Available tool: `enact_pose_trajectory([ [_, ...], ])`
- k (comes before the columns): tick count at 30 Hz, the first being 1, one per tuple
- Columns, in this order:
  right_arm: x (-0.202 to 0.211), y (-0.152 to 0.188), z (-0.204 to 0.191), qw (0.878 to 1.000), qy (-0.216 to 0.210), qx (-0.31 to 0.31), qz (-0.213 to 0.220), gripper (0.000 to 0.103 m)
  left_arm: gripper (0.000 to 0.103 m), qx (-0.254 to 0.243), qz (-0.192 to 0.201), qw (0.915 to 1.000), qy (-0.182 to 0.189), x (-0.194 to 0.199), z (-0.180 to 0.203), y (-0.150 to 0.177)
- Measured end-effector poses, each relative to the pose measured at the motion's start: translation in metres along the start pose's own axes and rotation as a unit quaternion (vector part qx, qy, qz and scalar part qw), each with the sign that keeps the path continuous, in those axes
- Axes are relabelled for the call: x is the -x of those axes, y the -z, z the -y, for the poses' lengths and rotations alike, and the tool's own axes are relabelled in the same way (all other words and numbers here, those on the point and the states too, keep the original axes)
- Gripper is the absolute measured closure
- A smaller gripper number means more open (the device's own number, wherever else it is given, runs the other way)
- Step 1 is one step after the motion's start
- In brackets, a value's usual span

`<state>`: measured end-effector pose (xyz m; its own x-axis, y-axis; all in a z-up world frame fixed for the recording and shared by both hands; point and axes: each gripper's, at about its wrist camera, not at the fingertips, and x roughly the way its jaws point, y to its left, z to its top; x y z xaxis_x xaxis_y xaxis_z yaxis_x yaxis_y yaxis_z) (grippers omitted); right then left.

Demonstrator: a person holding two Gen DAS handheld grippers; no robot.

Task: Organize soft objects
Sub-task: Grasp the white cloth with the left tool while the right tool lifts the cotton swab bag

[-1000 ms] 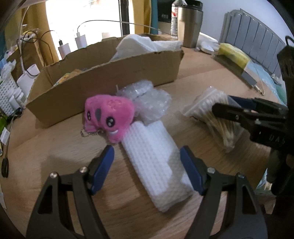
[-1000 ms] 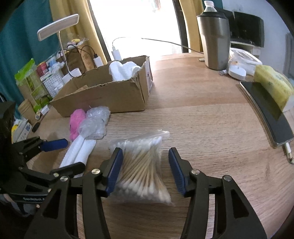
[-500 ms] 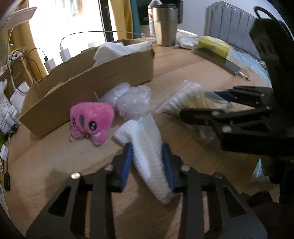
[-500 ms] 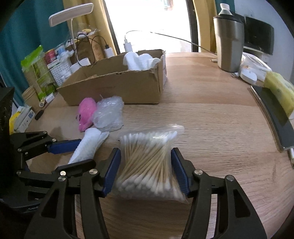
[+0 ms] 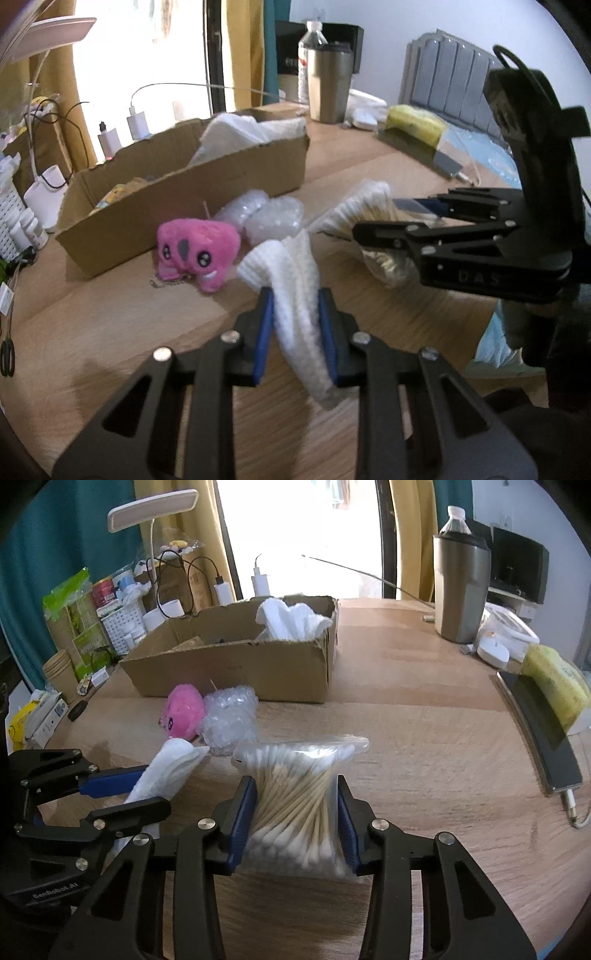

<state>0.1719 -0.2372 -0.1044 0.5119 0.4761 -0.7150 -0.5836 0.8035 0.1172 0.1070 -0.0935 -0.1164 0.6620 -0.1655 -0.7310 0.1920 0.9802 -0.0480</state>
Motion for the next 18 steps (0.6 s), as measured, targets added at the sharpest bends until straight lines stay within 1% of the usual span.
enact_pose_trajectory([
  [9,0.009,-0.011,-0.012,1.0,0.005,0.011,0.014,0.059,0.078,0.023,0.026,0.9994,-0.001,0.017,-0.021,0.001],
  [18,0.016,-0.03,-0.029,0.999,0.007,0.03,0.025,0.06,0.078,0.036,0.047,0.9982,0.0,0.029,-0.04,-0.004],
])
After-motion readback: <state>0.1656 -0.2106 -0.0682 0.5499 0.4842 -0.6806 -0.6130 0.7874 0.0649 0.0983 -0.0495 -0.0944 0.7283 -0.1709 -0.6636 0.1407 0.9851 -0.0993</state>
